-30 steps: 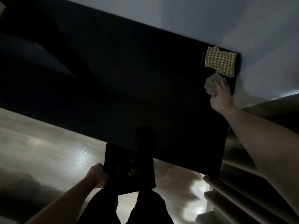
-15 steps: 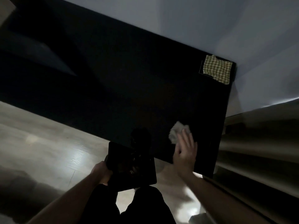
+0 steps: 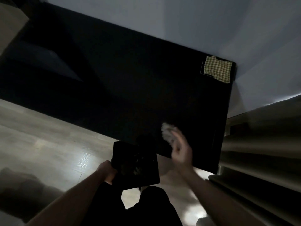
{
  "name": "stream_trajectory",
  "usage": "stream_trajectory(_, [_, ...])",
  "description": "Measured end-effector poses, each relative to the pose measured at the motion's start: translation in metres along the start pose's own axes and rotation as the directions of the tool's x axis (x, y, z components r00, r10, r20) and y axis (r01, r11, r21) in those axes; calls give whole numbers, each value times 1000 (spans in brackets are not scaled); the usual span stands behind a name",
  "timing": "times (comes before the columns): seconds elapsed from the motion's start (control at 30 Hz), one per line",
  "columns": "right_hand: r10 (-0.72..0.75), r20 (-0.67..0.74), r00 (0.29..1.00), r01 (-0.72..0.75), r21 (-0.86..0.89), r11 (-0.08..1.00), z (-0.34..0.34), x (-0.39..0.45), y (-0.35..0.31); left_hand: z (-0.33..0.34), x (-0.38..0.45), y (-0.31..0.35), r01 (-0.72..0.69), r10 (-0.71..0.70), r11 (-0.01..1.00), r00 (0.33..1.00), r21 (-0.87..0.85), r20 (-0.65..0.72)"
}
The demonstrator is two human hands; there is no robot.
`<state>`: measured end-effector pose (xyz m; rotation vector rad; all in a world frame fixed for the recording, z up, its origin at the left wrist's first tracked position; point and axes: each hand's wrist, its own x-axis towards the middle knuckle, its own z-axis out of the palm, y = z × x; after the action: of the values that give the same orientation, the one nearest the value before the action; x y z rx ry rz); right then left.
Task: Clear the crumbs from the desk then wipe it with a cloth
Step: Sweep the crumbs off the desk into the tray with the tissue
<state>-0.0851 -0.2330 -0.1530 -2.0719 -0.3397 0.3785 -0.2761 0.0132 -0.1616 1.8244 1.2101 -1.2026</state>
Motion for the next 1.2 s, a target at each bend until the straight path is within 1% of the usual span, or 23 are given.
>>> stream_trajectory(0.07, [-1,-150,989,-15,-104,994,-42,22,27,0,-4,0,2,-2,1000,1000,1,-23])
stream_trajectory(0.13, [30,-253,967,-88,-222,971,-74,33,57,0,-6,-1,19,-19,1000,999,5,-33])
stream_trajectory(0.17, [52,-273,961,-129,-272,954,-81,33,68,-1,-8,-2,15,-14,1000,999,11,-39])
stream_trajectory(0.23, [78,-283,956,-171,-324,931,-75,28,75,-1,-4,-8,-2,1,1000,999,-13,-32])
stream_trajectory(0.33, [85,-267,960,-169,-309,936,-33,11,58,-3,7,-26,-7,6,999,1000,-33,-20])
stream_trajectory(0.5, [41,-33,999,-48,-243,969,72,-29,4,-15,11,-47,-21,20,999,1000,-47,-17])
stream_trajectory(0.57, [14,104,994,8,-204,979,120,-42,-20,-22,16,-59,-24,22,999,999,-46,-45])
stream_trajectory(0.6, [-23,209,978,61,-180,982,142,-47,-33,-26,18,-66,-31,28,999,998,-41,-63])
stream_trajectory(0.63, [-55,331,942,107,-141,984,161,-53,-48,-31,20,-71,-39,36,999,997,-37,-69])
stream_trajectory(0.7, [-51,539,841,103,-66,992,190,-62,-78,-41,24,-86,-64,63,998,994,-10,-90])
stream_trajectory(0.73, [-35,572,819,73,-43,996,200,-66,-94,-47,26,-96,-67,67,998,993,0,-99])
stream_trajectory(0.77, [-13,551,834,34,-27,999,208,-70,-108,-54,29,-107,-68,68,998,992,2,-105])
stream_trajectory(0.8, [17,500,866,-9,-19,1000,213,-74,-120,-63,32,-118,-69,69,998,992,1,-105])
stream_trajectory(0.87, [95,372,923,-97,-12,995,217,-81,-133,-83,35,-143,-72,72,997,992,6,-108])
stream_trajectory(0.93, [145,259,955,-147,-15,989,217,-83,-139,-103,39,-168,-81,80,997,992,3,-102])
stream_trajectory(1.1, [205,62,977,-206,18,978,214,-81,-164,-154,48,-231,-92,91,996,990,-8,-107])
stream_trajectory(1.17, [220,-42,975,-218,42,975,214,-78,-177,-174,48,-252,-84,81,996,991,-21,-107])
stream_trajectory(1.2, [232,-70,970,-228,59,972,214,-77,-184,-184,48,-262,-75,71,997,992,-34,-105])
